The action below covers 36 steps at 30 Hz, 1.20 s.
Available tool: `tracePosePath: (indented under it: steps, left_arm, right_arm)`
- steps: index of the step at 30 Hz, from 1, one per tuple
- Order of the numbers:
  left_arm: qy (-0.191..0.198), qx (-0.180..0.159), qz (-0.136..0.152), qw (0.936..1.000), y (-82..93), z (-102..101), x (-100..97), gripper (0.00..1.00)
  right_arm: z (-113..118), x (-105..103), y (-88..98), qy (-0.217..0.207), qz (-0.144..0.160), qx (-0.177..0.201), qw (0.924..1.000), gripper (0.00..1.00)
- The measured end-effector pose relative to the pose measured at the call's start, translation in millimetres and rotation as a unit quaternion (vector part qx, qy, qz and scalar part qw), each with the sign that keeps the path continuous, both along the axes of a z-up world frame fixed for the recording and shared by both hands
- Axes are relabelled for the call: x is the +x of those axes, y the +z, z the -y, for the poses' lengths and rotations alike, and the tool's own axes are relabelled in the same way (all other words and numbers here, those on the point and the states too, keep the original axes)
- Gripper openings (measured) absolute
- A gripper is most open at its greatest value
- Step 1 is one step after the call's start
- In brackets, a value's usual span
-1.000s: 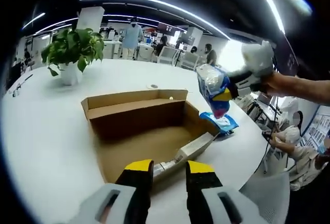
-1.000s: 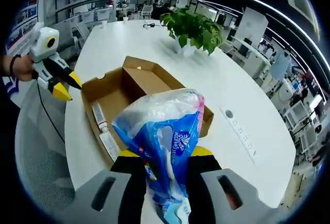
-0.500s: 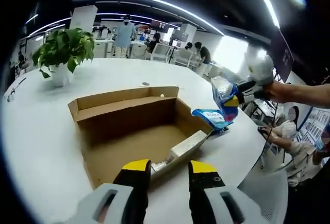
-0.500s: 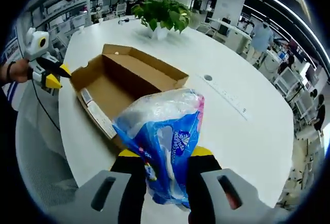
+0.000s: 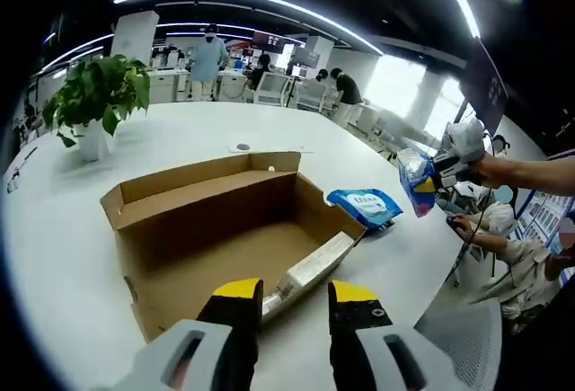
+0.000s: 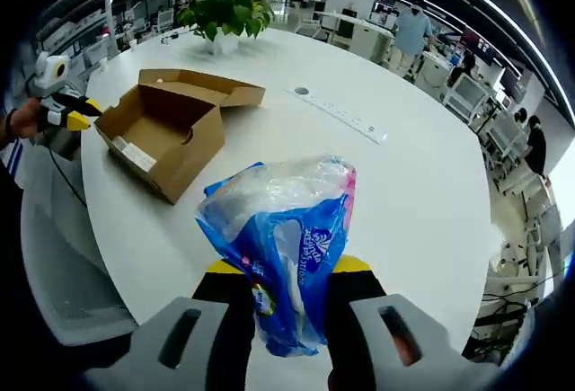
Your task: Operate the shoe box by opening the lid, removing the specified soft item, and placing it in the target area until the item is outside and the box remains undamaged.
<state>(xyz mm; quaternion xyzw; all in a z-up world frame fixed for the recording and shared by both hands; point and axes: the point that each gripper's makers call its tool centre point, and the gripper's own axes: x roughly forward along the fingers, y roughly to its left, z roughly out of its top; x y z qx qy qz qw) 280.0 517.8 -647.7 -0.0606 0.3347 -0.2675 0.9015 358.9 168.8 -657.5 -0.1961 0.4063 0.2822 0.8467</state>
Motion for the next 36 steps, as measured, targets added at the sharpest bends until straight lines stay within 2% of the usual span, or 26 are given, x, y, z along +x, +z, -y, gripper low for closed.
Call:
tracePosePath:
  steps: [9, 17, 23, 31, 36]
  left_arm:
    - [-0.02, 0.001, -0.004, 0.9998, 0.0, 21.2, 0.4, 0.29]
    - [-0.027, 0.005, -0.004, 0.9996, 2.2, 31.9, 1.4, 0.29]
    - [-0.022, 0.003, -0.007, 0.9997, 1.7, 34.8, 0.8, 0.29]
    - [-0.009, 0.006, -0.01, 0.9999, -1.1, 30.7, 0.8, 0.29]
    - [0.01, 0.006, -0.013, 0.9999, -1.8, 24.7, 0.6, 0.29]
  right_arm:
    - [52.0, -20.2, -11.0, -0.05, -0.011, -0.003, 0.9987, 0.25]
    - [80.0, -35.1, -18.8, -0.072, -0.019, -0.004, 0.9972, 0.25]
    - [91.3, -41.2, -26.4, -0.075, -0.027, -0.009, 0.9968, 0.25]
    - [95.5, -34.6, -34.7, -0.065, -0.034, -0.017, 0.9971, 0.26]
    - [104.1, -26.7, -43.5, -0.012, -0.042, -0.072, 0.9964, 0.26]
